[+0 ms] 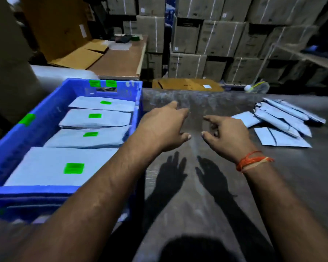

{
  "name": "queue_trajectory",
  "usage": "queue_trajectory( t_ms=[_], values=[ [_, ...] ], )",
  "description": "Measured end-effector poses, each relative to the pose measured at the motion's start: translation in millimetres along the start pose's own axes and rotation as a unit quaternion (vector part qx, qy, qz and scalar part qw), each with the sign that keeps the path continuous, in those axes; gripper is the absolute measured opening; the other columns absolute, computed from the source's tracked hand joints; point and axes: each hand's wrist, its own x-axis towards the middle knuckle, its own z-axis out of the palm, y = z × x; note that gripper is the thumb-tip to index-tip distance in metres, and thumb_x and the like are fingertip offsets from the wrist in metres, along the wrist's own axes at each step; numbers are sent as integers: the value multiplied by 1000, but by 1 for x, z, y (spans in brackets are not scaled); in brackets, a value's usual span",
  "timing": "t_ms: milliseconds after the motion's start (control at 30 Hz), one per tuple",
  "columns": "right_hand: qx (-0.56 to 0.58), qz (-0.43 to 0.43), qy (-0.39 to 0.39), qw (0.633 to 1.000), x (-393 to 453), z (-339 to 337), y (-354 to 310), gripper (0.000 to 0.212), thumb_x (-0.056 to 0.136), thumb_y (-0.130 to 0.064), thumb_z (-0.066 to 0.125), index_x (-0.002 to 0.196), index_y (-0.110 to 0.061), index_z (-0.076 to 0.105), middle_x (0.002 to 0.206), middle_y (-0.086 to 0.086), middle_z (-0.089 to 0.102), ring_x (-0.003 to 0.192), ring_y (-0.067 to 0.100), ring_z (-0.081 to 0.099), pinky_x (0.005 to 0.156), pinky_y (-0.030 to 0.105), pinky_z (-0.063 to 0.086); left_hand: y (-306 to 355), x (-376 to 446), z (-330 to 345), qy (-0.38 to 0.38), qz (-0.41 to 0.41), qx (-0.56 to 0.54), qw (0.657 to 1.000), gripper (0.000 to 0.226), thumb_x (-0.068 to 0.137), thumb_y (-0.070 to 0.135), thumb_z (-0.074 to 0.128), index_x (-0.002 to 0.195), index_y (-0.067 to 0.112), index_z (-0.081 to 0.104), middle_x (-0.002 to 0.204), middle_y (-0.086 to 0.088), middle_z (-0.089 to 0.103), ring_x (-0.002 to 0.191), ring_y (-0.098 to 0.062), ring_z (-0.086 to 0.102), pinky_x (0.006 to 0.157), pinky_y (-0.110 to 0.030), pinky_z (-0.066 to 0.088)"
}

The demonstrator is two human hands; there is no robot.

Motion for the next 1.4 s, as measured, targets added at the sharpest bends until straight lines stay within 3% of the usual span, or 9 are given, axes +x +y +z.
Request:
queue_trajectory(
  t_ms=[167, 467, 567, 700, 1067, 1167, 1267, 1333, 1400],
  values=[
    [-6, 4, -45, 999, 2, 9, 111, 57, 86, -39, 67, 139, -23, 57, 122, 13, 67, 114, 32, 61, 94, 36, 48, 79, 58, 58, 3, -46, -45, 998, 59, 89, 55, 61, 138, 25, 48, 134, -4, 51, 120, -31, 57, 94, -44, 51],
    [116, 43, -98, 987, 2, 71, 280, 56, 81, -26, 66, 135, -12, 61, 121, 17, 58, 108, 32, 59, 97, 31, 43, 181, 181, 207, -40, -150, -158, 975, 68, 85, 37, 70, 146, 23, 43, 142, -12, 34, 121, -35, 52, 98, -41, 49],
    [130, 39, -80, 988, 15, 86, 310, 64, 75, -35, 55, 137, -17, 59, 124, 14, 54, 112, 32, 55, 100, 36, 46, 190, 211, 236, -51, -158, -161, 973, 79, 82, 34, 74, 151, 22, 37, 150, -18, 26, 132, -40, 41, 107, -42, 41],
    [126, 30, -79, 988, 44, 98, 331, 63, 79, -25, 63, 142, -23, 53, 140, 12, 45, 127, 31, 43, 108, 36, 39, 184, 247, 259, -66, -184, -150, 969, 90, 77, 37, 78, 154, 23, 33, 152, -20, 19, 137, -41, 28, 115, -40, 32],
    [-71, -98, -143, 982, 159, 114, 364, 88, 81, 2, 58, 157, -22, 20, 164, 16, 11, 150, 35, 11, 117, 48, 27, 163, 300, 289, -62, -174, -159, 970, 91, 64, 29, 63, 151, 30, 36, 139, -12, 44, 128, -36, 40, 108, -42, 41],
    [-138, -117, -165, 970, 181, 119, 372, 84, 85, -6, 59, 157, -21, 19, 162, 17, 16, 149, 37, 16, 116, 48, 26, 156, 305, 293, -31, -161, -205, 965, 76, 76, 25, 58, 150, 27, 42, 137, -8, 50, 124, -33, 49, 105, -42, 44],
    [-167, -141, -154, 964, 198, 117, 374, 86, 72, -12, 70, 149, -23, 34, 146, 11, 44, 136, 32, 38, 107, 47, 29, 151, 298, 286, 18, -136, -236, 962, 58, 84, 32, 53, 141, 26, 54, 132, -2, 61, 120, -27, 57, 100, -39, 47],
    [-171, -161, -150, 960, 203, 113, 372, 87, 54, -16, 76, 134, -29, 44, 125, 0, 57, 119, 26, 53, 95, 43, 29, 148, 286, 275, 55, -119, -264, 955, 41, 88, 32, 55, 128, 29, 61, 120, 4, 69, 110, -20, 64, 92, -35, 50],
    [-123, -181, -134, 966, 196, 101, 369, 79, 61, -21, 70, 134, -31, 44, 123, -3, 62, 115, 25, 58, 90, 41, 27, 143, 266, 263, 100, -136, -325, 931, 26, 91, 28, 61, 117, 28, 64, 103, 10, 72, 95, -8, 66, 83, -26, 50]
  ],
)
